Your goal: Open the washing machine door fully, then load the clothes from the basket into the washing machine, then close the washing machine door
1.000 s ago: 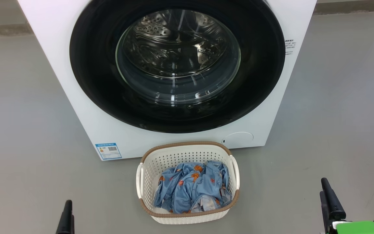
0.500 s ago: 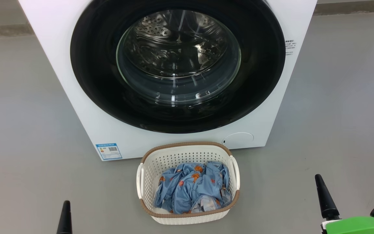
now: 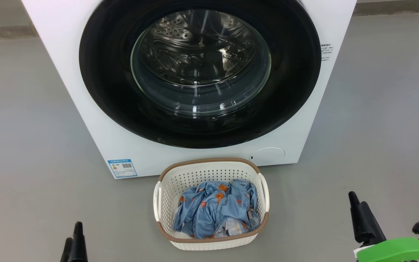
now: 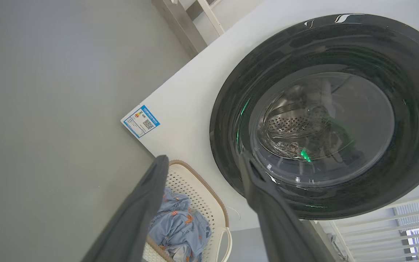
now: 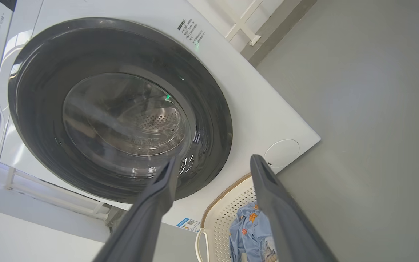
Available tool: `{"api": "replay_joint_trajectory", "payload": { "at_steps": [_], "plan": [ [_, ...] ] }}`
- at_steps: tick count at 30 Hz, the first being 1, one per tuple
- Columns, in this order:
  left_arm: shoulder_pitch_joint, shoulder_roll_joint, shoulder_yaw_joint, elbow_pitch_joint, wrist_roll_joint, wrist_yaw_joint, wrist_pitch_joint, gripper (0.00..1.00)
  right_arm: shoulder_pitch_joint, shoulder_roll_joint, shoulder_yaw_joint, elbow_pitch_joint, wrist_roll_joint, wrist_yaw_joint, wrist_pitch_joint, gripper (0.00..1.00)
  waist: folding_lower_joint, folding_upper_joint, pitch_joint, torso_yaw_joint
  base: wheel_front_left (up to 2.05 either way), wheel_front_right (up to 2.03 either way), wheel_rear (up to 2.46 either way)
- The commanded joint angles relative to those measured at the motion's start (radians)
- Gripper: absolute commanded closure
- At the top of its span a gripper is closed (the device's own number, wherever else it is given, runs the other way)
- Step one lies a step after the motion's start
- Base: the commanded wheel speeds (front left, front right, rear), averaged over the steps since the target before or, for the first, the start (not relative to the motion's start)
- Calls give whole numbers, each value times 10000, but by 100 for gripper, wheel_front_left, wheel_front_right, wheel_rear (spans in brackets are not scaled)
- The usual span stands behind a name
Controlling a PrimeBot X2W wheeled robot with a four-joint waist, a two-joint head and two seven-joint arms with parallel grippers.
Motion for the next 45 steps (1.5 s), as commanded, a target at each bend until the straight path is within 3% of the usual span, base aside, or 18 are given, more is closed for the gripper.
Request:
{"api": "replay_joint_trajectory", "payload": {
  "at_steps": [1, 21, 45],
  "plan": [
    [-322, 248, 99, -294, 402, 70, -130, 0, -160, -126, 166, -321, -413, -6, -144, 0, -1, 0, 2, 9, 0, 0, 0],
    [-266, 304, -164, -521, 4273, 215, -724, 0, -192, -535, 694, -461, -3427, -7, -728, 0, -1, 0, 26, 88, 0, 0, 0],
    [-151, 368, -253, -734, 7639, 457, -1407, 0, -209, -838, 1038, -438, -6138, -10, -1401, 0, -1, 0, 71, 112, 0, 0, 0]
  ]
}}
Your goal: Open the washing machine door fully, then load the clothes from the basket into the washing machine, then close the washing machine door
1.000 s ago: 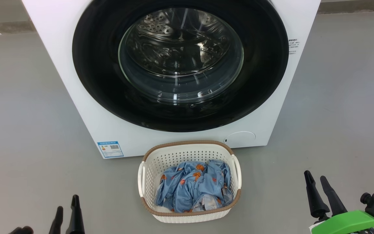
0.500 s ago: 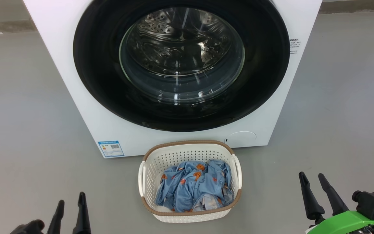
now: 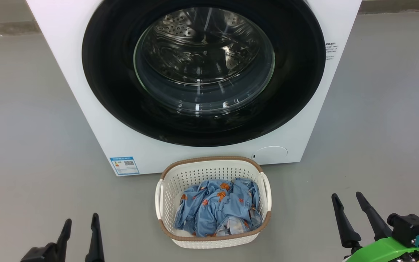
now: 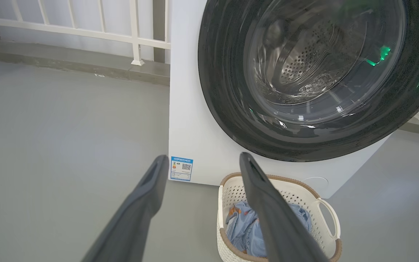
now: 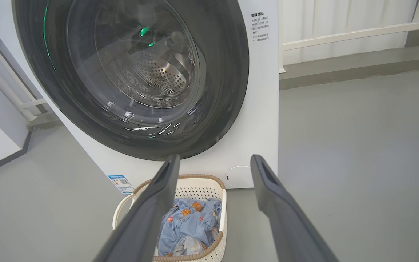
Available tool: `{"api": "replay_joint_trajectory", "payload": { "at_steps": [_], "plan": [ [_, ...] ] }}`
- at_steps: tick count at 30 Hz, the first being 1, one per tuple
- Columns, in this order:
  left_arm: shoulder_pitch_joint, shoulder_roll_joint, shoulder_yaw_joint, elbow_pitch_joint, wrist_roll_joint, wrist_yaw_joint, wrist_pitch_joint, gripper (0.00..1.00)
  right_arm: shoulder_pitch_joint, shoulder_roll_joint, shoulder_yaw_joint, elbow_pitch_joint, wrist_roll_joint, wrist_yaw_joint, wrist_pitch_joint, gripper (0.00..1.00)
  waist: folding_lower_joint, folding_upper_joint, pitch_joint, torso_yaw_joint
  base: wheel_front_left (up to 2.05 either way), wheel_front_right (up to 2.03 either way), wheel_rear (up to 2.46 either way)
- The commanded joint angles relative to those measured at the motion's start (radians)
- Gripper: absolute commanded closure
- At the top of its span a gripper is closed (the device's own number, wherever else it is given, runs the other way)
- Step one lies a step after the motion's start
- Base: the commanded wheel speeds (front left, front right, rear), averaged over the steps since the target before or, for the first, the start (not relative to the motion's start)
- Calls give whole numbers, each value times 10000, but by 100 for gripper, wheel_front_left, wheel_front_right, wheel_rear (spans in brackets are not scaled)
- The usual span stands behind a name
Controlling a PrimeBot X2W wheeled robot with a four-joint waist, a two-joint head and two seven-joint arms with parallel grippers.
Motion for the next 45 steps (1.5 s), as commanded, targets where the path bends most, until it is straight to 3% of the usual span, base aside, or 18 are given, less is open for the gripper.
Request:
{"api": "replay_joint_trajectory", "payload": {
  "at_steps": [1, 18, 45],
  "plan": [
    [-170, 164, 243, -265, 323, 106, -148, 0, -206, -179, 267, -295, -287, -10, -161, 0, 0, 0, 1, 4, 0, 0, 0],
    [-121, 214, 236, -333, 2490, 231, -682, 0, -116, -243, 319, -295, -2338, -11, -686, 0, 0, 0, 75, 17, 0, 0, 0],
    [-124, 215, 154, -337, 2521, 366, -694, 0, -52, -207, 92, 54, -2368, -11, -697, 0, 0, 0, 104, -43, 4, 4, -7]
  ]
}}
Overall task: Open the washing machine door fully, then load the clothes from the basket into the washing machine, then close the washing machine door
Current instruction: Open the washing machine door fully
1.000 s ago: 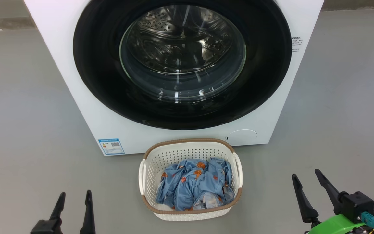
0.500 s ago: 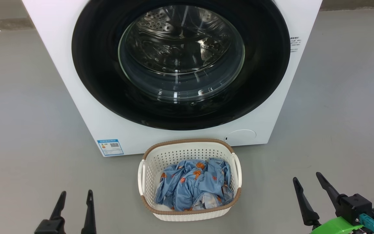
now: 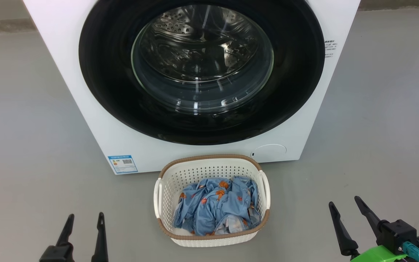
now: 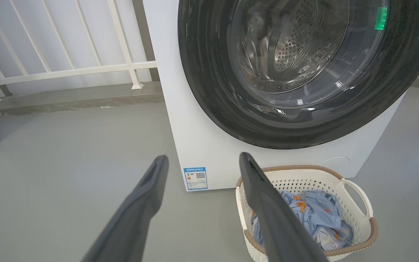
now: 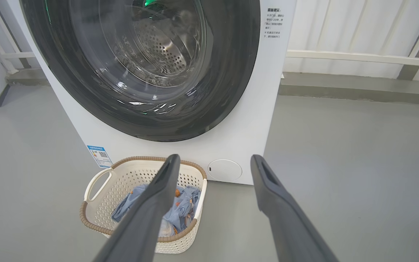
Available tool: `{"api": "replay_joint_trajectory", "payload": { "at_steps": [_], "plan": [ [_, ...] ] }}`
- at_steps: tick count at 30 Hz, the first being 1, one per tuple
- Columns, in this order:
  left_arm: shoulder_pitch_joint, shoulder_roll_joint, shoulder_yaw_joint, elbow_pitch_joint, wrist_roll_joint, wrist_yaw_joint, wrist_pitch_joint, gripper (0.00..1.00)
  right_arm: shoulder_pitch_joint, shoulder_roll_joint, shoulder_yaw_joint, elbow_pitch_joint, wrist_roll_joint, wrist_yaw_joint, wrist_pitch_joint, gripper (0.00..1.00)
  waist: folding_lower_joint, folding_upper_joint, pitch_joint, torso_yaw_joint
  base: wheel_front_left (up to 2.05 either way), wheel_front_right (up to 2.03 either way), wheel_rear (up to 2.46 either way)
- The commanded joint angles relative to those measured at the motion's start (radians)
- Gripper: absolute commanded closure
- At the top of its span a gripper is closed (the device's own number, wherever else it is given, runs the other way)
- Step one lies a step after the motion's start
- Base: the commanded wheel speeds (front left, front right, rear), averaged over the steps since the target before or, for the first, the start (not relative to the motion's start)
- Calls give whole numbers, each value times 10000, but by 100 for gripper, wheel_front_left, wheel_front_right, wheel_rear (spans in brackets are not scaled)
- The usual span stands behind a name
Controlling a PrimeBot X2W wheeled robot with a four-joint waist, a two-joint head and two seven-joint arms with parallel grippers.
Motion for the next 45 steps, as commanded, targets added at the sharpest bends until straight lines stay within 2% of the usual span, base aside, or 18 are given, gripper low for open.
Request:
{"api": "replay_joint_trajectory", "payload": {
  "at_steps": [1, 25, 39, 41, 42, 43, 44, 45],
  "plan": [
    [-154, 181, 255, -251, 74, 78, -122, 0, -146, -158, 193, -212, -53, -11, -122, 0, 0, -1, 1, -4, 42, 42, -85],
    [-228, 181, 331, -519, 44, 66, -122, 0, -147, -48, 169, -241, -19, -11, -122, 0, 0, -1, 114, -91, 101, 101, -201],
    [-215, 181, 287, -501, -70, -9, -122, 0, -153, -31, 140, -341, -1, -11, -122, 0, 0, -1, 95, -49, 24, 24, -47],
    [-216, 181, 284, -500, -89, 0, -122, 0, -152, -40, 141, -337, -3, -11, -122, 2, 0, -1, 92, -43, 0, 0, 0],
    [-216, 181, 279, -497, -105, 8, -122, 0, -151, -49, 147, -333, -3, -11, -122, 13, 0, -1, 87, -37, 0, 0, 0],
    [-215, 181, 275, -496, -117, 16, -122, 0, -151, -58, 156, -330, -2, -11, -122, 32, 0, -1, 83, -32, 0, 0, 0],
    [-213, 181, 272, -495, -128, 21, -122, 0, -150, -68, 166, -324, -1, -11, -122, 55, 0, -1, 79, -28, 0, 0, 0],
    [-210, 181, 267, -491, -134, 20, -122, 0, -146, -78, 196, -300, 18, -11, -122, 87, 0, -1, 75, -23, 0, 0, 0]
  ]
}}
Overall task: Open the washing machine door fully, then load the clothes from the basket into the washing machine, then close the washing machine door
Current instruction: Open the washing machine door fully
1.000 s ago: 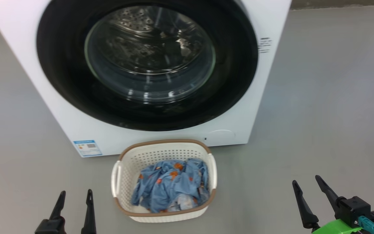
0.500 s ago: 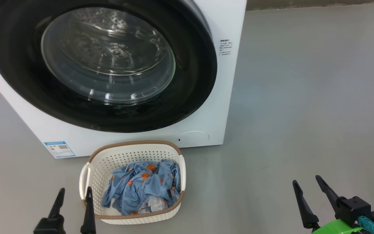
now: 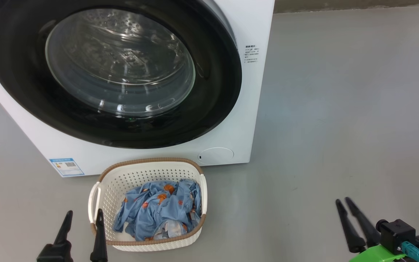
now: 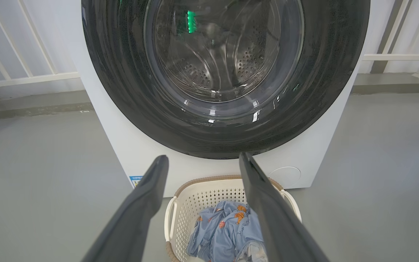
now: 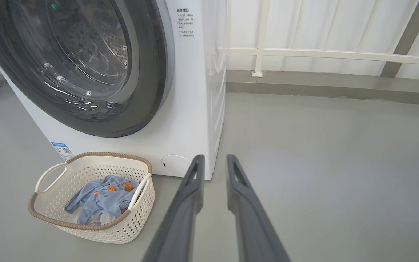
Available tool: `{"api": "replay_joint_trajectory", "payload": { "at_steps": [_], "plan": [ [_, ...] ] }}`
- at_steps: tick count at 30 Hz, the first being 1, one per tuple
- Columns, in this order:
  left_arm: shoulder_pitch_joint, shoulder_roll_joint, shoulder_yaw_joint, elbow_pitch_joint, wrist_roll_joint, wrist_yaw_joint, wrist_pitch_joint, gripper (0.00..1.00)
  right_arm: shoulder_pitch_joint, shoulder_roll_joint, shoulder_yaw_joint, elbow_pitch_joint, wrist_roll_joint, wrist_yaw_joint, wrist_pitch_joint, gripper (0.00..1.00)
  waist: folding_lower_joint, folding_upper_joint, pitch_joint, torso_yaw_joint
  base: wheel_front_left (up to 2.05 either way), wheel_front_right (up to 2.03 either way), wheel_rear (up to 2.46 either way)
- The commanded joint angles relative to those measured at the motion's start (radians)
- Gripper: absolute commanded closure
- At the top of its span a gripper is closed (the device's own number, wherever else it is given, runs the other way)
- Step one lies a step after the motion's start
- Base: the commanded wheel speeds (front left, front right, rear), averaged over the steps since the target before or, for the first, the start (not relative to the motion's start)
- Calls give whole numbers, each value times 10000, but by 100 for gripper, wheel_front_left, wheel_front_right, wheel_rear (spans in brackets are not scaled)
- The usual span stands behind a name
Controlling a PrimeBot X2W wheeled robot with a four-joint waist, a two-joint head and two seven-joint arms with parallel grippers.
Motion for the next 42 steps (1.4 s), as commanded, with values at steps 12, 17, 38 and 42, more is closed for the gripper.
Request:
{"api": "replay_joint_trajectory", "payload": {
  "at_steps": [12, 17, 38, 42],
  "plan": [
    [-166, 167, 239, -203, -103, -2, -122, 0, -140, -196, 329, -151, 248, -11, -122, 100, 0, 0, -27, 35, 0, 0, 0],
    [-165, 167, 242, -194, -117, 6, -122, 0, -132, -171, 358, -139, 352, -11, -122, 100, 0, 0, -16, 56, 0, 0, 0],
    [6, 167, 266, -230, -320, -59, -122, 0, -553, 350, -318, 1105, 9668, -11, -122, 100, 0, 0, 122, 83, 0, 0, 0],
    [-55, 167, 264, -194, -353, -115, -122, 0, -714, -343, 104, 1236, 11962, -11, 103, 100, 0, 0, 279, 103, 0, 0, 0]
  ]
}}
